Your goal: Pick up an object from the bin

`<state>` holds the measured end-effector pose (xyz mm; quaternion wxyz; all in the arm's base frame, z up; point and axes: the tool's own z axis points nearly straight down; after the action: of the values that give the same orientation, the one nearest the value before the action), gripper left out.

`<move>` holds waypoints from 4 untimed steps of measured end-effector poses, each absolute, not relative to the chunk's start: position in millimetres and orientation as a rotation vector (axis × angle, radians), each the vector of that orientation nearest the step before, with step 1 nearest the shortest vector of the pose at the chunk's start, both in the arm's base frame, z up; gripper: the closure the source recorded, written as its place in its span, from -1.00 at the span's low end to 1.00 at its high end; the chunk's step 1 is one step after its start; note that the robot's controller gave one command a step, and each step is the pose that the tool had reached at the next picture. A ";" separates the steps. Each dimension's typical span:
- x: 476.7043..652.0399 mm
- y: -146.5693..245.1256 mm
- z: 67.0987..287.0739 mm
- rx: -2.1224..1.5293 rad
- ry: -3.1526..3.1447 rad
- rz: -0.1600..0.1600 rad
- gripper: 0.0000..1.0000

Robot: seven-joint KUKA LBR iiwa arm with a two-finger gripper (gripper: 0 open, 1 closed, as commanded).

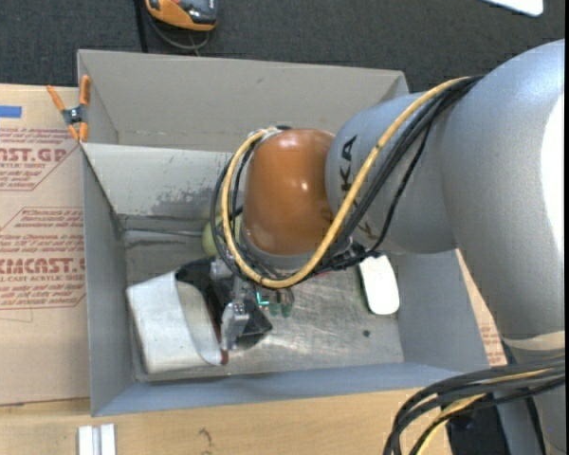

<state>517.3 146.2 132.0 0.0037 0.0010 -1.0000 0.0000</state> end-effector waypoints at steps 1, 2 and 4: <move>519.4 145.7 136.0 0.001 -3.141 -0.002 -1.00; 564.0 118.0 93.4 -0.021 -3.155 -0.011 -1.00; 577.4 113.2 85.1 0.342 -3.124 -0.037 1.00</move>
Offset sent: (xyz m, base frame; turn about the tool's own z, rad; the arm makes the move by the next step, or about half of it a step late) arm 0.0542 -0.0420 -0.0620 0.0208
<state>577.4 113.2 85.1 -0.0009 0.1088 -0.9940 -0.0117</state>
